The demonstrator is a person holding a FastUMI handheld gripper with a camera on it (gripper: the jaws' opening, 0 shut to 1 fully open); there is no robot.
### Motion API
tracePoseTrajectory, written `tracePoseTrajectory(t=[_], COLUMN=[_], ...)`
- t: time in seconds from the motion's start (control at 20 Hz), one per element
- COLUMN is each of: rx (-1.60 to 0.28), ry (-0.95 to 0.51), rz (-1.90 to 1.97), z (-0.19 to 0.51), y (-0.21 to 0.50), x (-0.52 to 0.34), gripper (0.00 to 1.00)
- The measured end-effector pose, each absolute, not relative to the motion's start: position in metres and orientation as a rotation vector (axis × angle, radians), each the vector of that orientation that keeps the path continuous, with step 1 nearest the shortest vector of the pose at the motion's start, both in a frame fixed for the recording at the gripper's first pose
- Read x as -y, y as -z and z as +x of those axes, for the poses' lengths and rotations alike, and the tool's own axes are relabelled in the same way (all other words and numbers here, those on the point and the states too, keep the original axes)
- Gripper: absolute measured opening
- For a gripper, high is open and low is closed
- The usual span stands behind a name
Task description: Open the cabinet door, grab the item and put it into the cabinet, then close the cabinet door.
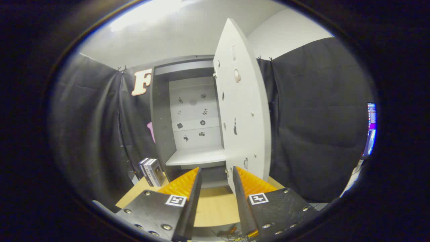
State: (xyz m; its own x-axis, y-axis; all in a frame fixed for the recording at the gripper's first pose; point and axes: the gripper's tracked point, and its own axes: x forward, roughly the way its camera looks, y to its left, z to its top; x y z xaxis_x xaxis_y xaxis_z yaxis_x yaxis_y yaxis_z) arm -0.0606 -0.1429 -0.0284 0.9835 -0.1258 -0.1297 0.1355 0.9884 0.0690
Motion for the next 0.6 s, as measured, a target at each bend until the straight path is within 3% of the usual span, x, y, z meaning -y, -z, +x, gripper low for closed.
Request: tracePoseTrajectory(t=[0.2,0.6], rx=[-0.197,-0.368], ry=[0.095,-0.010], rz=[0.064,-0.002], z=[-0.031,0.046], y=[0.083,0.211], x=[0.097,0.031], gripper=[0.95,1.00])
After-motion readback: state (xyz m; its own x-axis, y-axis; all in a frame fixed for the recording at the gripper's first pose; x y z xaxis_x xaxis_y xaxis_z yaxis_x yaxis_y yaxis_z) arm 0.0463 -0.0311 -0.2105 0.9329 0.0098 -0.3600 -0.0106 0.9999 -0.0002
